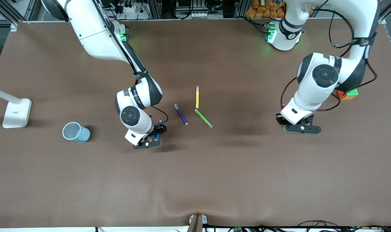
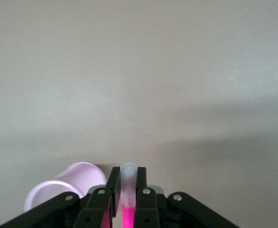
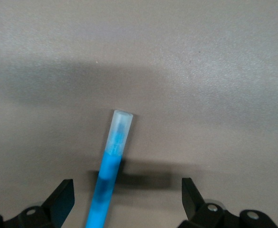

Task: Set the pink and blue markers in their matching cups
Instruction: 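Hold the pink marker over the pink cup while the right gripper carries the blue marker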

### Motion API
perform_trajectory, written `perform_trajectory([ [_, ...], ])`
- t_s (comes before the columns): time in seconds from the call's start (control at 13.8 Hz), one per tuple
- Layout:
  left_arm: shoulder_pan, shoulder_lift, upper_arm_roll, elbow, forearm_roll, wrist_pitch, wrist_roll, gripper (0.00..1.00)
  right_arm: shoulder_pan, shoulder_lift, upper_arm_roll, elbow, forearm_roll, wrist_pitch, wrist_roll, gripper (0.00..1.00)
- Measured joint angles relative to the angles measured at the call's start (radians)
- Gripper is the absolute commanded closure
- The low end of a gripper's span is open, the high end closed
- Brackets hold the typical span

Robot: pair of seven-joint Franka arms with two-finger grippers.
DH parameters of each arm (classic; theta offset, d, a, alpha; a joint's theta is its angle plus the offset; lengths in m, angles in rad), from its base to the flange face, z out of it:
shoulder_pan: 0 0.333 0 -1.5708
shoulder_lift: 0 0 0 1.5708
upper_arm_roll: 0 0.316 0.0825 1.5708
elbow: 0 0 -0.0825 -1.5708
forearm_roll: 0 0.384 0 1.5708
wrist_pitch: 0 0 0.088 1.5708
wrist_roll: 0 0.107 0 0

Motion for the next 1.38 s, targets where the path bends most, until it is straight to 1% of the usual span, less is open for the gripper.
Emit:
perform_trajectory([
  [0.07,0.013,-0.008,0.000,0.000,0.018,-0.001,0.020,1.00,0.008,0.008,0.000,0.007,-0.029,0.005,0.032,0.00],
  [0.22,0.037,-0.017,0.000,0.000,0.030,0.000,0.079,1.00,0.015,0.031,0.000,0.034,-0.045,0.009,0.053,0.00],
  [0.29,0.050,-0.018,-0.001,-0.001,0.032,0.005,0.111,1.00,0.015,0.042,-0.001,0.046,-0.046,0.012,0.056,0.18],
  [0.36,0.064,-0.018,-0.001,-0.003,0.032,0.019,0.134,1.00,0.015,0.051,-0.002,0.055,-0.046,0.019,0.058,0.62],
  [0.43,0.077,-0.018,-0.001,-0.008,0.033,0.039,0.147,1.00,0.015,0.058,-0.004,0.061,-0.046,0.027,0.060,1.00],
  [0.72,0.126,-0.018,-0.002,-0.045,0.040,0.129,0.200,1.00,0.013,0.059,-0.006,0.079,-0.045,0.030,0.065,1.00],
  [1.01,0.139,-0.013,-0.001,-0.105,0.052,0.244,0.206,1.00,0.001,0.057,-0.008,0.086,-0.045,0.029,0.059,1.00],
  [1.23,0.153,-0.007,-0.001,-0.128,0.069,0.277,0.206,1.00,-0.041,0.038,0.008,0.103,-0.045,0.017,-0.037,1.00],
  [1.38,0.162,-0.005,-0.001,-0.149,0.086,0.317,0.206,1.00,-0.098,-0.009,0.034,0.110,-0.045,-0.021,-0.159,1.00],
])
